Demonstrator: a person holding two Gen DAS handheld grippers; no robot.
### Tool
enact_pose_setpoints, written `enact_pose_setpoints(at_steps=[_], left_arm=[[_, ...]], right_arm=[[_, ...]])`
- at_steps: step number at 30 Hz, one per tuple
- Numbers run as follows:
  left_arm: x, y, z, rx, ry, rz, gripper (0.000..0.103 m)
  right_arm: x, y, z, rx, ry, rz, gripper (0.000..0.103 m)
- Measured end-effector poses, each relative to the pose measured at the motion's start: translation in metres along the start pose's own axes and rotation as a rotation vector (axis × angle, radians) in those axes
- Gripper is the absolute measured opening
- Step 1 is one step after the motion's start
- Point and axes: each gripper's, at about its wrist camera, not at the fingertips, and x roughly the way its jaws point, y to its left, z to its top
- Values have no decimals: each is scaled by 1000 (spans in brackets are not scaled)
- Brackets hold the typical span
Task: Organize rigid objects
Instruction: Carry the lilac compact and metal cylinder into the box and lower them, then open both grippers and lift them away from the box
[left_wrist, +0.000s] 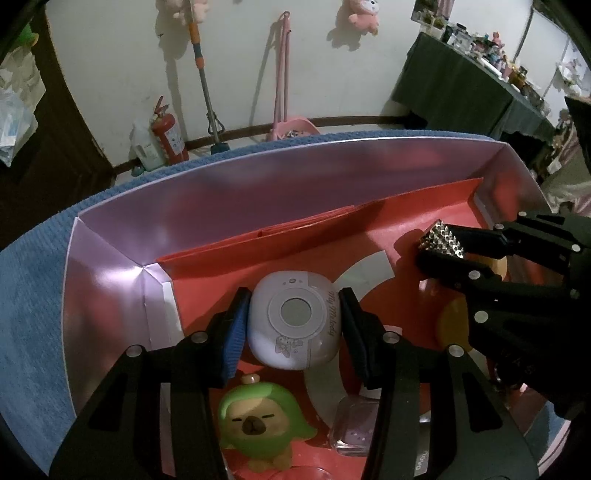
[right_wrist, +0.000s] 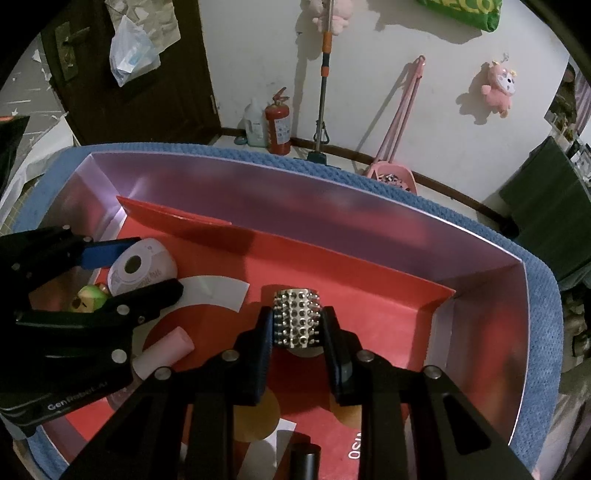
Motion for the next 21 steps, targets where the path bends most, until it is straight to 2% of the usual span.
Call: enact_pose_setpoints(at_steps=[6,16,21], left_arm=[[1,-1,-3,3,1,0,46],[-3,-8,-7,-5,-9,-5,51],[-7,-7,-8,-14,-29,-5,62]], right_arm=[[-2,1,-1,-11,1,-1,35],[-3,3,-2,-12,2,-3,38],[-3,4,-3,-6,0,-5,42]])
